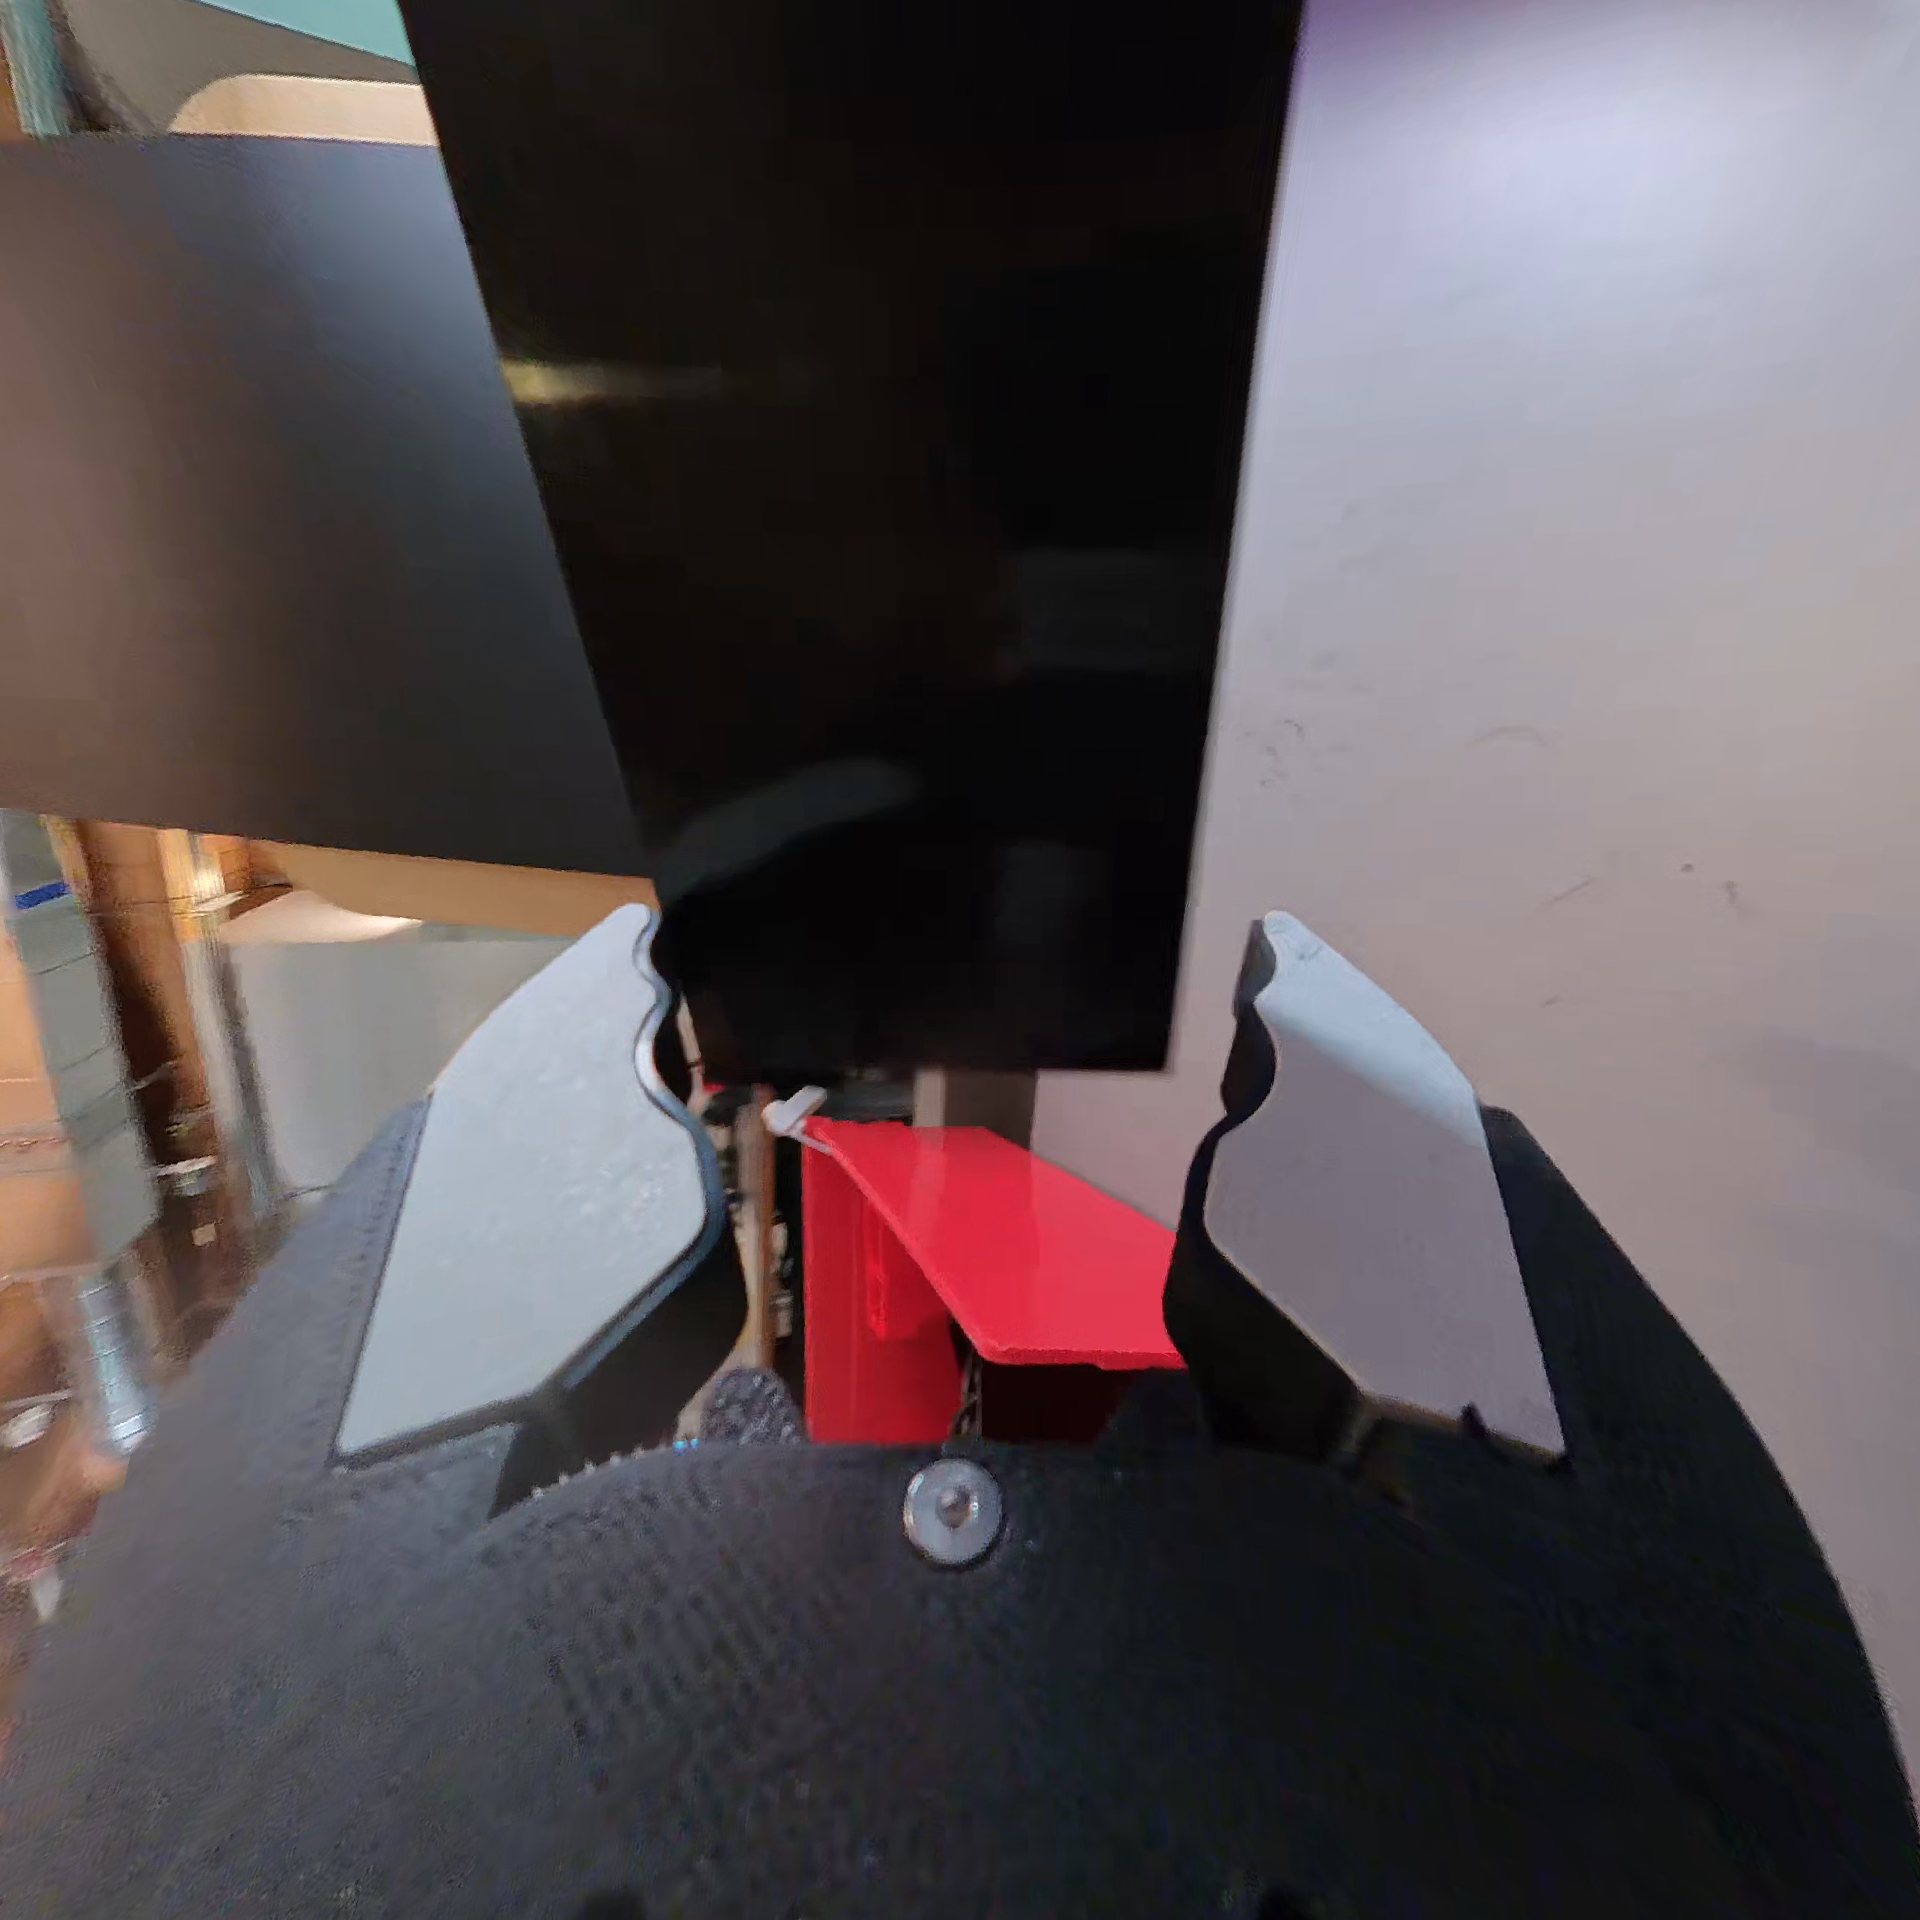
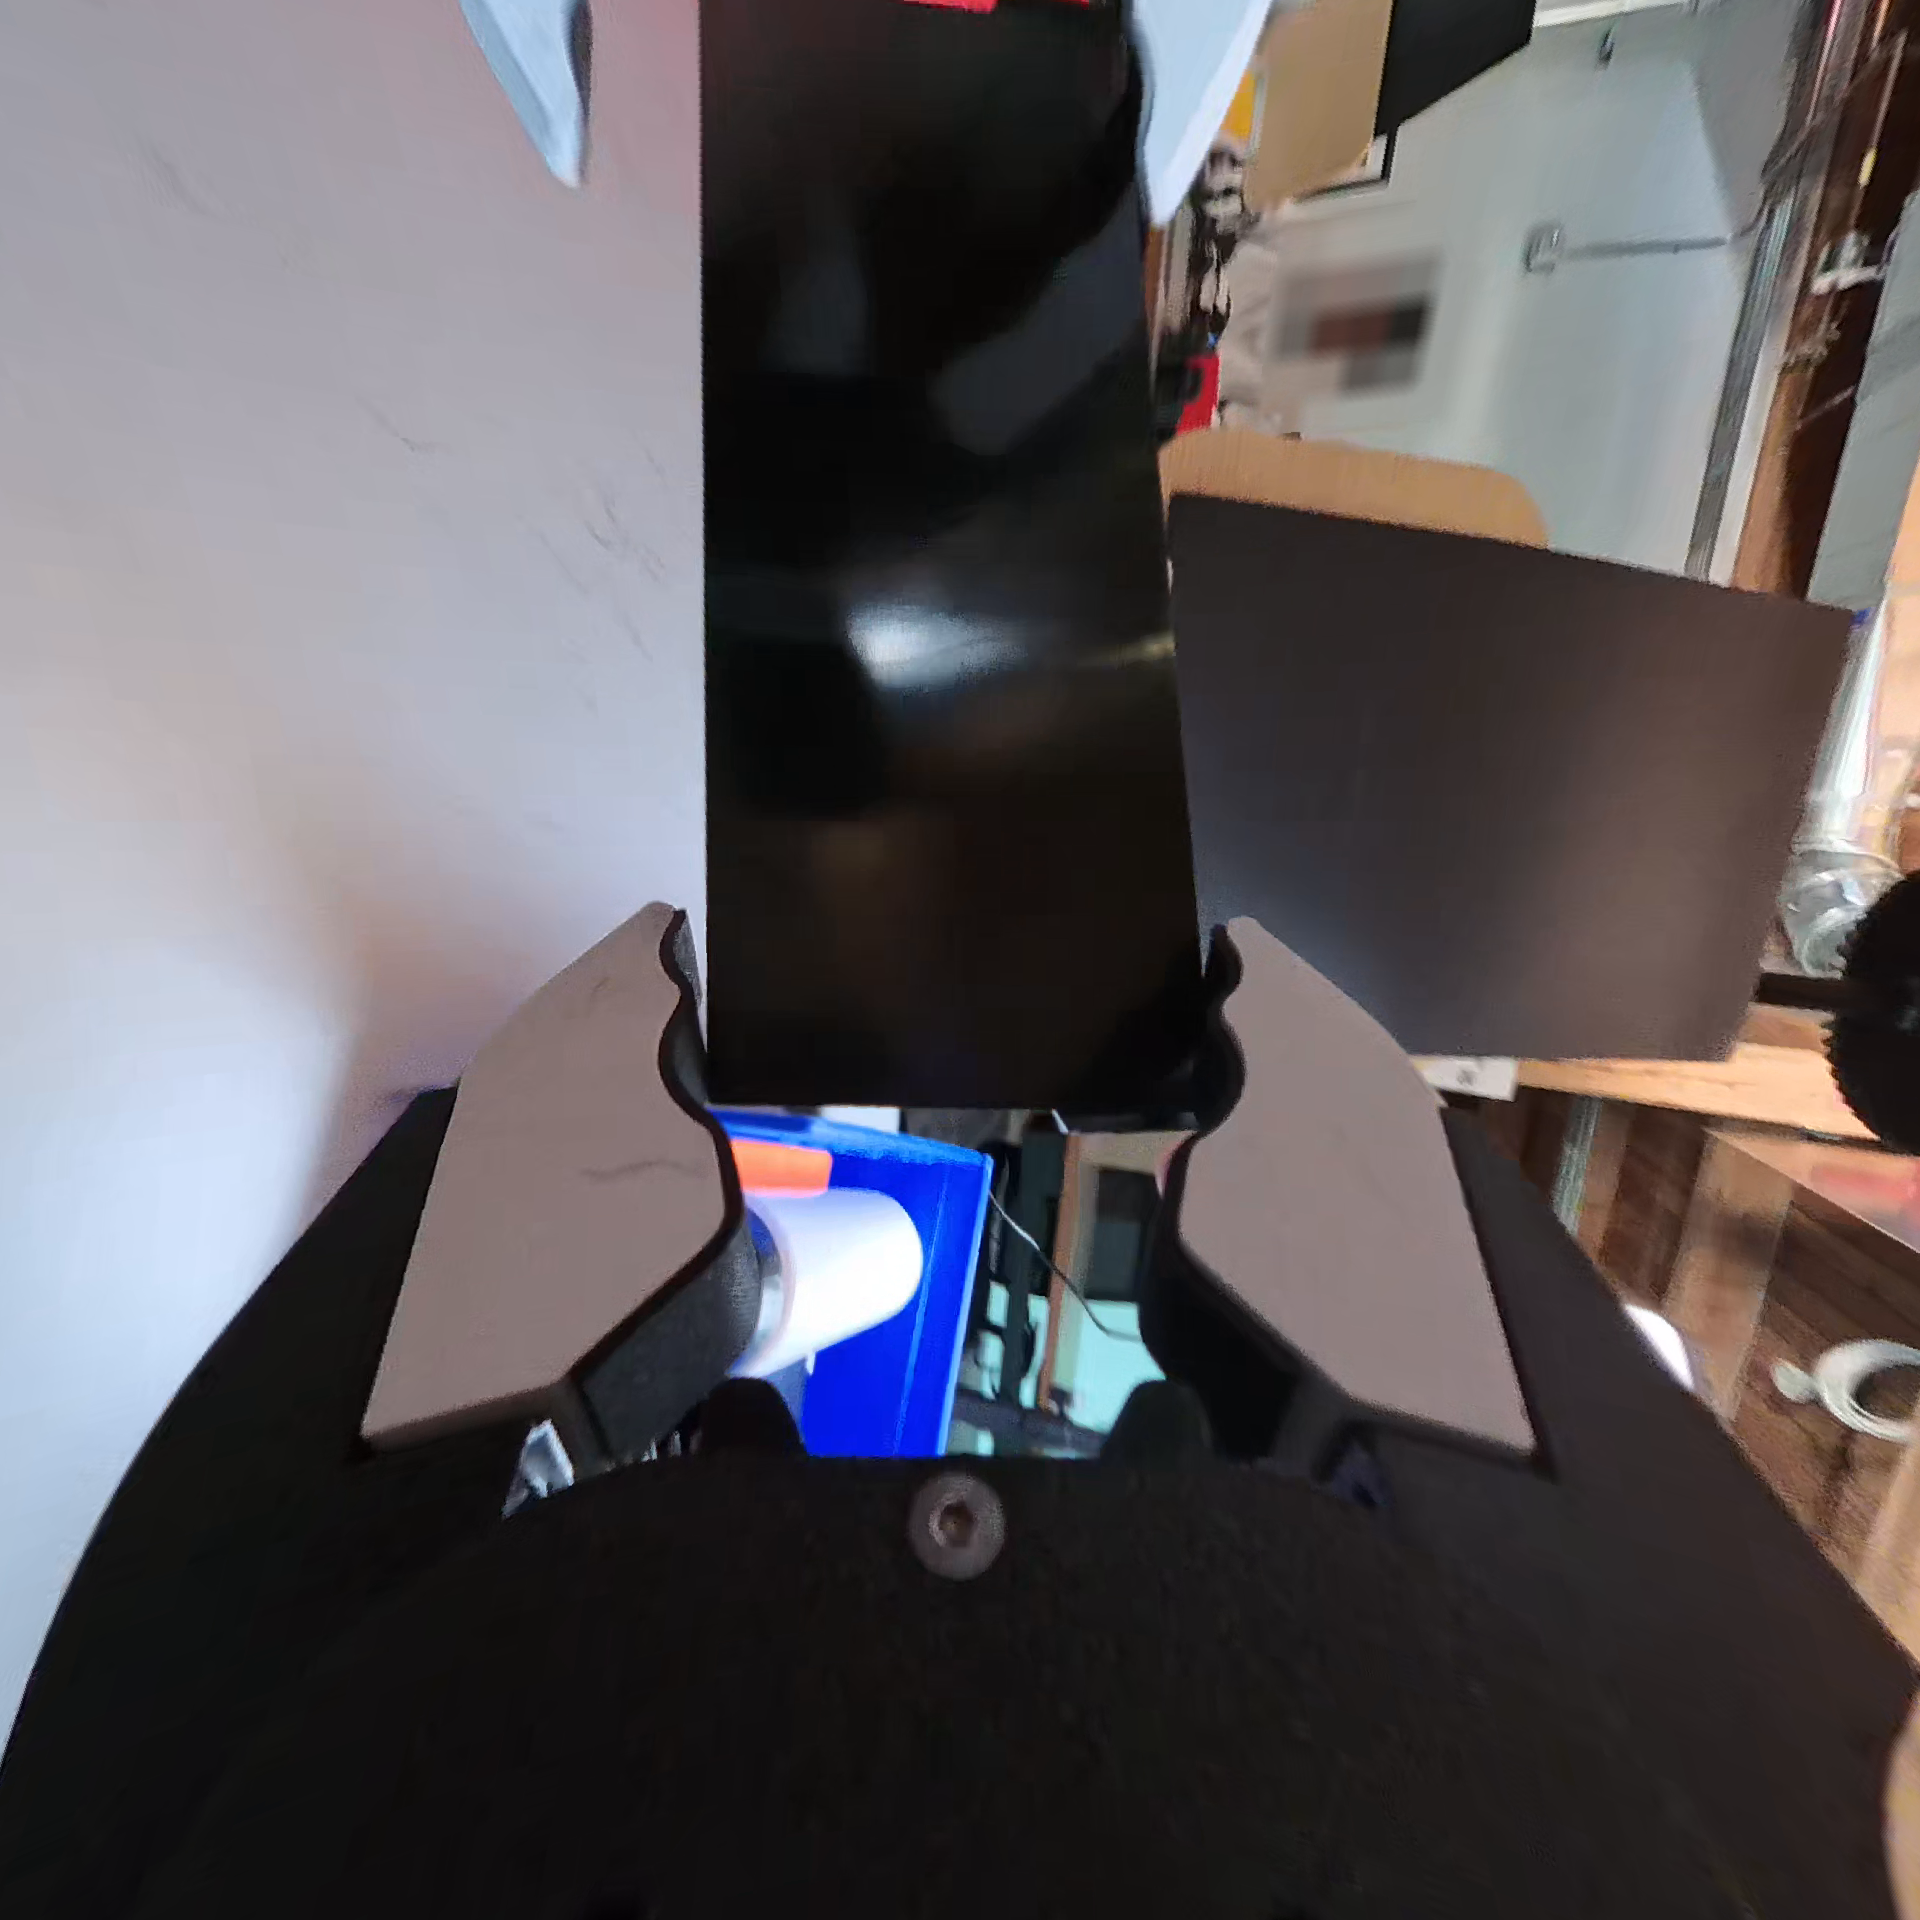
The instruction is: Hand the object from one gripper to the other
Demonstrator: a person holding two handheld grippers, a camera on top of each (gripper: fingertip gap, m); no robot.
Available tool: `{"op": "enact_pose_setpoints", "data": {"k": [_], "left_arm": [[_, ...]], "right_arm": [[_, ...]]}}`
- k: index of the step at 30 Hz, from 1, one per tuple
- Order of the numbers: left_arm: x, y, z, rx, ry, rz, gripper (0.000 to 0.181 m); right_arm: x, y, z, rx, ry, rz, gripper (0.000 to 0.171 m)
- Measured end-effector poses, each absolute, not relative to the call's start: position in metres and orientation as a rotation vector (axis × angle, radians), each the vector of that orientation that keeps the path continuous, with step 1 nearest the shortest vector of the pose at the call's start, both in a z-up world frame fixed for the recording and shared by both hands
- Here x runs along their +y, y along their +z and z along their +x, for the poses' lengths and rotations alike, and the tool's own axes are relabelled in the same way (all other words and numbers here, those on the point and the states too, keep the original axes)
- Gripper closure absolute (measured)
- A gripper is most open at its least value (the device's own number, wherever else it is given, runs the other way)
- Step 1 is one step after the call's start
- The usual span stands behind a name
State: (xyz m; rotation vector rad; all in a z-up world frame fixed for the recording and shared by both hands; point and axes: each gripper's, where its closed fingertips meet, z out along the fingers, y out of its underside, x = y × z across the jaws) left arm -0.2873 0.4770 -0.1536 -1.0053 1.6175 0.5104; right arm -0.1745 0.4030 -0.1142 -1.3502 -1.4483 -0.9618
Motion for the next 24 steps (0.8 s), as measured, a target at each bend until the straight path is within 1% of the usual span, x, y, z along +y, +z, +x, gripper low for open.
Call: {"op": "enact_pose_setpoints", "data": {"k": [1, 5, 10, 14, 18, 24], "left_arm": [[0.478, -0.153, -0.289, 1.601, 0.545, -0.985, 0.086], [0.476, -0.158, -0.295, 1.606, 0.562, -0.963, 0.086], [0.469, -0.158, -0.298, 1.643, 0.577, -0.994, 0.087], [0.479, -0.157, -0.308, 1.658, 0.633, -1.04, 0.087], [0.48, -0.157, -0.308, 1.666, 0.671, -1.038, 0.087], [0.464, -0.152, -0.294, 1.671, 0.652, -1.009, 0.087]], "right_arm": [[0.4, -0.117, -0.179, -1.46, -0.923, -1.346, 0.079], [0.394, -0.126, -0.189, -1.461, -0.831, -1.305, 0.079], [0.4, -0.136, -0.174, -1.457, -0.873, -1.378, 0.079], [0.395, -0.137, -0.164, -1.449, -0.892, -1.463, 0.068], [0.386, -0.131, -0.18, -1.474, -0.893, -1.409, 0.067], [0.41, -0.149, -0.19, -1.515, -0.969, -1.403, 0.062]]}}
